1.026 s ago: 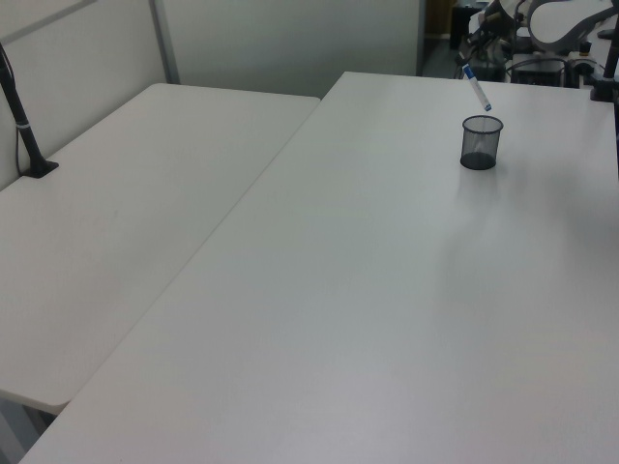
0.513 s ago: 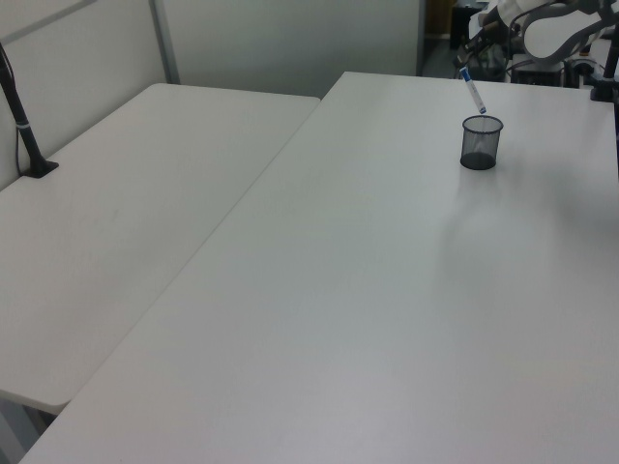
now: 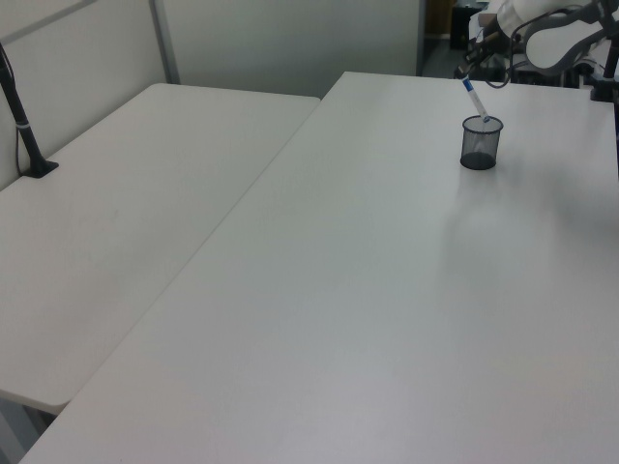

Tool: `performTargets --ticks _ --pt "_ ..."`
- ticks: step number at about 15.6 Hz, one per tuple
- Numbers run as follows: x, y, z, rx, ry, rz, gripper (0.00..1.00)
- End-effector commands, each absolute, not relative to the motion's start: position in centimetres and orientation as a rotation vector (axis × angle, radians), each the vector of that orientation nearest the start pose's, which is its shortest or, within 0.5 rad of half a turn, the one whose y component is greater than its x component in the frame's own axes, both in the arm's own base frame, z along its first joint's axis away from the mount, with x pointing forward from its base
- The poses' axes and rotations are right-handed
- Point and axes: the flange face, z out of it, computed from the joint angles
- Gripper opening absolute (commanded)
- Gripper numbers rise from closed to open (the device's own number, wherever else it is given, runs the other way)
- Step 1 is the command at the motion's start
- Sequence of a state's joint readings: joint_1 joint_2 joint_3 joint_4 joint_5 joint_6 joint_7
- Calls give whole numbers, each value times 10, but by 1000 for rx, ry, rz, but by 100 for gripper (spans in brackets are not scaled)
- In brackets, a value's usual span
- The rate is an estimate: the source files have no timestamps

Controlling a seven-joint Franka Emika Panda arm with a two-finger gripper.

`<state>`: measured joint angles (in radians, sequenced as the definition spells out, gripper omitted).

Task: Insert the marker
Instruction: 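Lower the marker tip-first into the pen cup opening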

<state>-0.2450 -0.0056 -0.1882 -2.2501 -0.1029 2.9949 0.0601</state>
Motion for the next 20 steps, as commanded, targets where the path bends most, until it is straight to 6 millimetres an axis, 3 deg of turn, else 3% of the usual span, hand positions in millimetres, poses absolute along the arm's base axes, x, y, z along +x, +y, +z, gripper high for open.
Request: performTargets --ticks 1,9,15,17,19,20 --pt "511 -222 452 -3085 519 -1195 0" --pt "516 -216 427 -3169 395 -1114 2" --pt "521 -215 410 -3114 558 -1074 12" --pt "521 -216 413 -3099 591 -1082 29" --pt "524 -217 418 -3062 661 -1098 83" --pt "526 -218 425 -3027 728 -1114 100"
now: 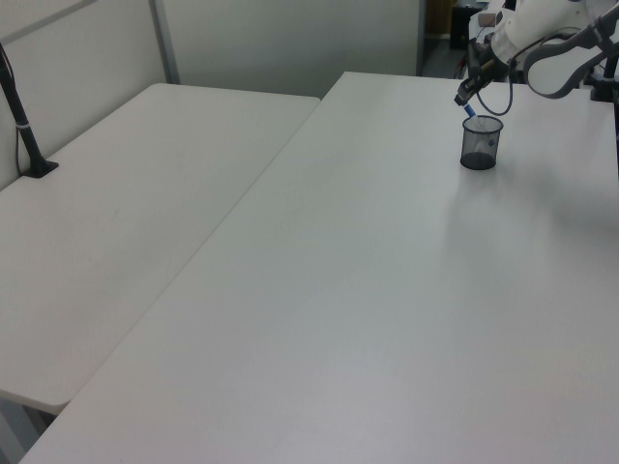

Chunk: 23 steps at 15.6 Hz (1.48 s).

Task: Insert the marker
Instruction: 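Open the gripper to release the marker inside the cup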

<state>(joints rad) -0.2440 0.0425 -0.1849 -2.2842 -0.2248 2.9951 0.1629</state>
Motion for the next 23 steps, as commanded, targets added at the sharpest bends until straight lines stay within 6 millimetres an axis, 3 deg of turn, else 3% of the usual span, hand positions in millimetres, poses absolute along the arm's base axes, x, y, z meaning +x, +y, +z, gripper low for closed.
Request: performTargets --ticks 1,5,10,12,14,17,23 --pt "527 -218 428 -2999 779 -1121 100" --pt "535 -205 431 -3001 827 -1022 100" --pt "537 -206 435 -2997 847 -1016 100" --pt "539 -201 437 -3032 853 -914 100" --pt "556 -180 453 -3045 882 -742 100" --pt "580 -151 496 -3036 908 -491 100" --pt "596 -77 542 -3116 711 -202 100"
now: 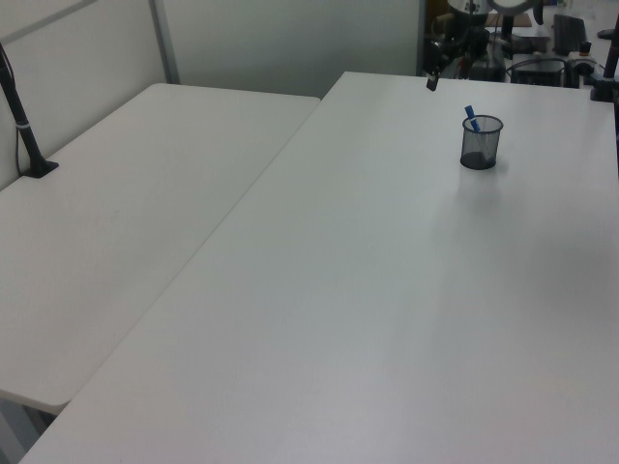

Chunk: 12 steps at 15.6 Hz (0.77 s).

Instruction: Insert the marker

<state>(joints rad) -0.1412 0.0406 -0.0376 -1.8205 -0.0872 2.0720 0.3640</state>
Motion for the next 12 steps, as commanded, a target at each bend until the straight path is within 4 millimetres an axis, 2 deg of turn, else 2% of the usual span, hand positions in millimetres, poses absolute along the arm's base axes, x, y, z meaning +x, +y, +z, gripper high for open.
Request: performTargets --ticks 1,3,5,7,12 --pt "596 -65 548 -3140 636 -153 100" --pt "590 -38 563 -3198 411 -36 100" --pt "588 -32 574 -3215 300 -8 100" --pt "589 -22 574 -3231 151 1 100" --pt "588 -33 575 -3219 158 -2 100"
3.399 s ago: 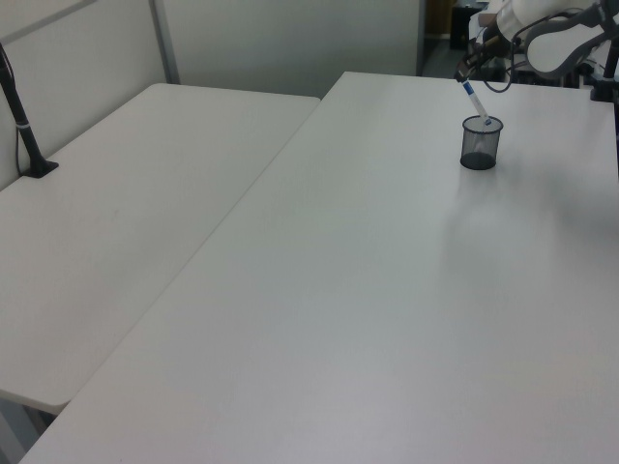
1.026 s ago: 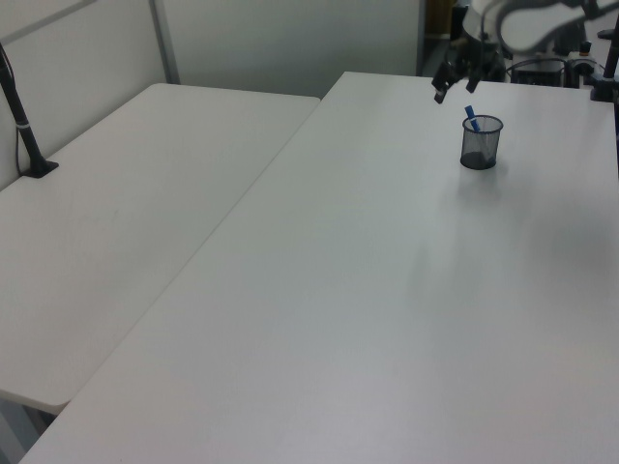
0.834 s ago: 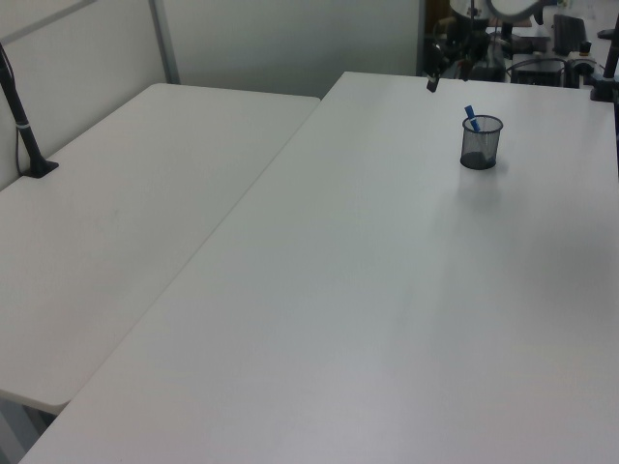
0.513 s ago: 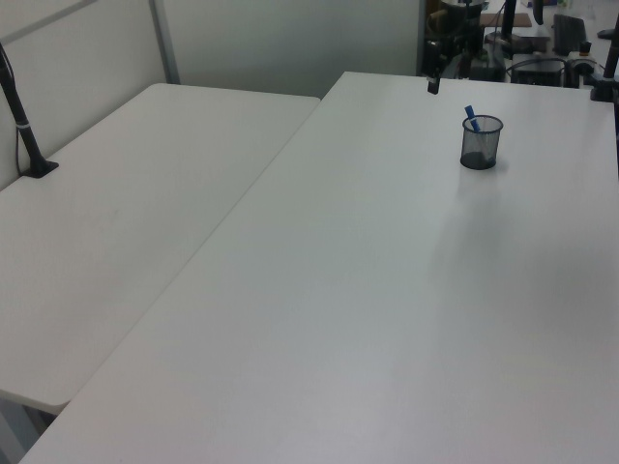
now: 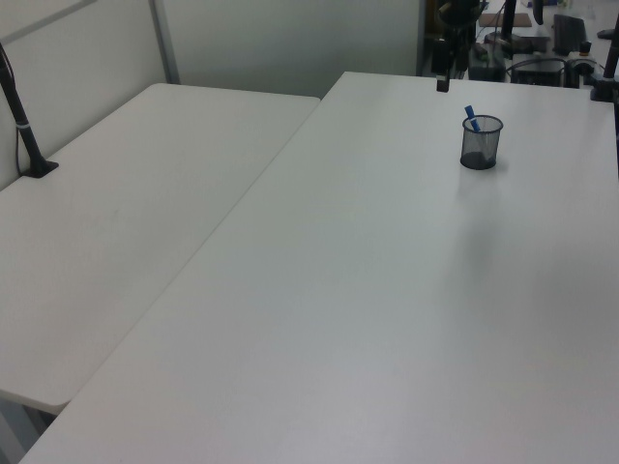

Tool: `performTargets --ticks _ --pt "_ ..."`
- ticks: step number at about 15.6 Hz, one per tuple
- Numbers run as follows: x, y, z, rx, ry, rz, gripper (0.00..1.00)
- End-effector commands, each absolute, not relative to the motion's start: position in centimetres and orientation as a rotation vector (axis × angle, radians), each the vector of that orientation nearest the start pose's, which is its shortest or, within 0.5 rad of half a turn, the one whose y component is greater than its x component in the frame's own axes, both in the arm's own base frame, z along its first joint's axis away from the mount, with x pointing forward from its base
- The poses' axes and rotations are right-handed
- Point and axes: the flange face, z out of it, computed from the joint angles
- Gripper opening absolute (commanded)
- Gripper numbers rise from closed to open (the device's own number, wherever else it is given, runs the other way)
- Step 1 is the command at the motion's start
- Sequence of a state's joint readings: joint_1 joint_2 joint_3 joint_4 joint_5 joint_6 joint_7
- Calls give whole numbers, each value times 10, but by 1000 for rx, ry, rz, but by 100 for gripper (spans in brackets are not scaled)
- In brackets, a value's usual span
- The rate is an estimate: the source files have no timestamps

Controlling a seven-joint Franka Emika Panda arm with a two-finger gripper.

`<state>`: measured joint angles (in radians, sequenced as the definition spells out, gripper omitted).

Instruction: Insert the marker

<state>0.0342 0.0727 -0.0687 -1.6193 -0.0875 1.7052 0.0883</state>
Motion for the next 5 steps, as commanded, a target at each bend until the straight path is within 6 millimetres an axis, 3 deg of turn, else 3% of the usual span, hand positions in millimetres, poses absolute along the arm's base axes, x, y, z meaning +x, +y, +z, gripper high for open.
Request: performTargets --ticks 1,5 --pt "588 -34 576 -3219 168 -4 100" --pt "585 -50 582 -3202 212 -20 100"
